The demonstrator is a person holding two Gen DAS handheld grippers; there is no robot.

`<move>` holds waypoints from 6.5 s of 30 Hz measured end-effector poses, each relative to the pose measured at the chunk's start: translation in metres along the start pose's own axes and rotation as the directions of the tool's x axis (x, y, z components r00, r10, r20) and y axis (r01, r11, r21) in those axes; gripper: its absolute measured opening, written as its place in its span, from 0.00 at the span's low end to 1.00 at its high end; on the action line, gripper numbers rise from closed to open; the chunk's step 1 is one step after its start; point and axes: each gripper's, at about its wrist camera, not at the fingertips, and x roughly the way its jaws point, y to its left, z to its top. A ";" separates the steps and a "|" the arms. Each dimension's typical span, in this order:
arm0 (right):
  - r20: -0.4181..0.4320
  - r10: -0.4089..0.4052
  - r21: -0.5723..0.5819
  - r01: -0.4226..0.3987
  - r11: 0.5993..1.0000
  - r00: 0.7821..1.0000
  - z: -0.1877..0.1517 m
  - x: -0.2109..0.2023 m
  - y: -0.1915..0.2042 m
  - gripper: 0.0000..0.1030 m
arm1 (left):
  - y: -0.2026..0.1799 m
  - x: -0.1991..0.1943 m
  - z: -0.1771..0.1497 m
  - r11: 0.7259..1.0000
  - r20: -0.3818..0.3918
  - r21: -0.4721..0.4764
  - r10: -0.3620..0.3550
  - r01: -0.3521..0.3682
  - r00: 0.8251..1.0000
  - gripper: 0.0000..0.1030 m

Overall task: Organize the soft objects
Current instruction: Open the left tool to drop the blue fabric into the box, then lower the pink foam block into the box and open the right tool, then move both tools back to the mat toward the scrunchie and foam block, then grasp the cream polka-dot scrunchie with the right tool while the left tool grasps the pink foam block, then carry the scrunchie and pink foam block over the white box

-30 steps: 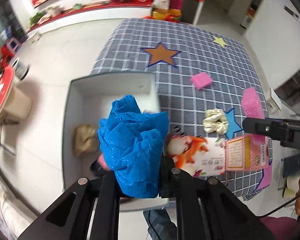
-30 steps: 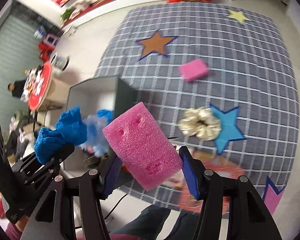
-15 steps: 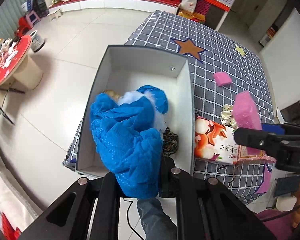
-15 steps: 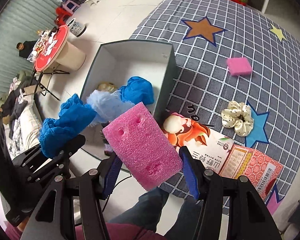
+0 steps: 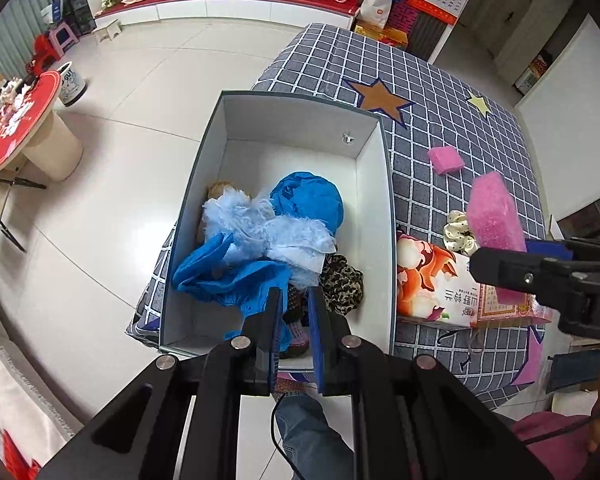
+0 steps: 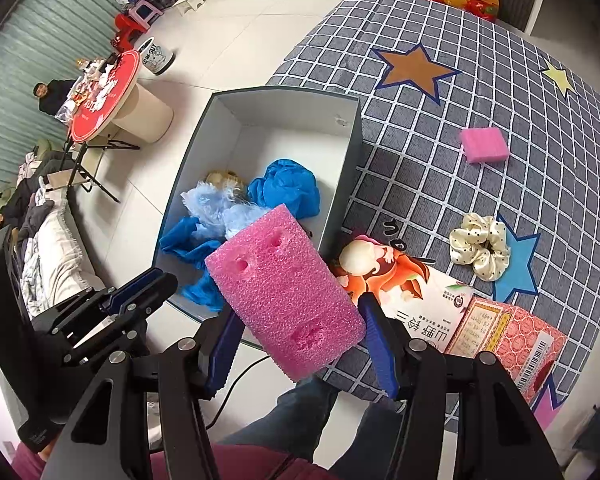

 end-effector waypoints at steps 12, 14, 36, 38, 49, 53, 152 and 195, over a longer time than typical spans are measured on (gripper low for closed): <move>-0.021 -0.007 -0.028 0.007 1.000 1.000 0.007 0.009 0.011 0.57 | 0.014 0.001 0.000 0.999 -0.008 -0.035 -0.002 0.002 1.000 0.14; -0.027 -0.008 -0.034 0.007 0.999 1.000 0.008 0.012 0.013 0.57 | 0.014 0.002 0.000 0.999 -0.010 -0.033 -0.002 0.002 1.000 0.14; -0.058 -0.033 -0.132 0.026 0.991 0.998 0.039 0.038 0.045 0.57 | 0.024 0.005 0.002 0.998 -0.027 -0.053 0.020 -0.022 0.999 0.14; -0.059 -0.034 -0.136 0.026 0.990 0.998 0.041 0.040 0.047 0.57 | 0.023 0.004 0.002 0.998 -0.024 -0.051 0.023 -0.025 0.999 0.14; -0.056 0.022 -0.113 -0.028 0.993 0.998 0.051 0.043 0.049 0.94 | 0.024 0.003 0.003 0.998 -0.022 -0.066 0.002 -0.003 1.000 0.81; -0.017 0.063 -0.044 -0.063 0.997 0.998 0.054 0.028 0.031 0.99 | 0.029 0.002 0.004 0.993 -0.007 -0.102 -0.066 0.065 0.998 0.87; -0.164 -0.269 0.127 0.291 0.948 0.949 0.014 0.122 -0.322 0.64 | -0.272 0.316 0.211 0.994 -0.423 0.030 0.107 -0.104 0.900 0.76; 0.163 -0.142 0.482 0.047 0.875 0.976 -0.031 -0.073 -0.207 0.34 | -0.174 0.031 0.083 0.881 -0.026 0.469 -0.060 0.065 0.998 0.73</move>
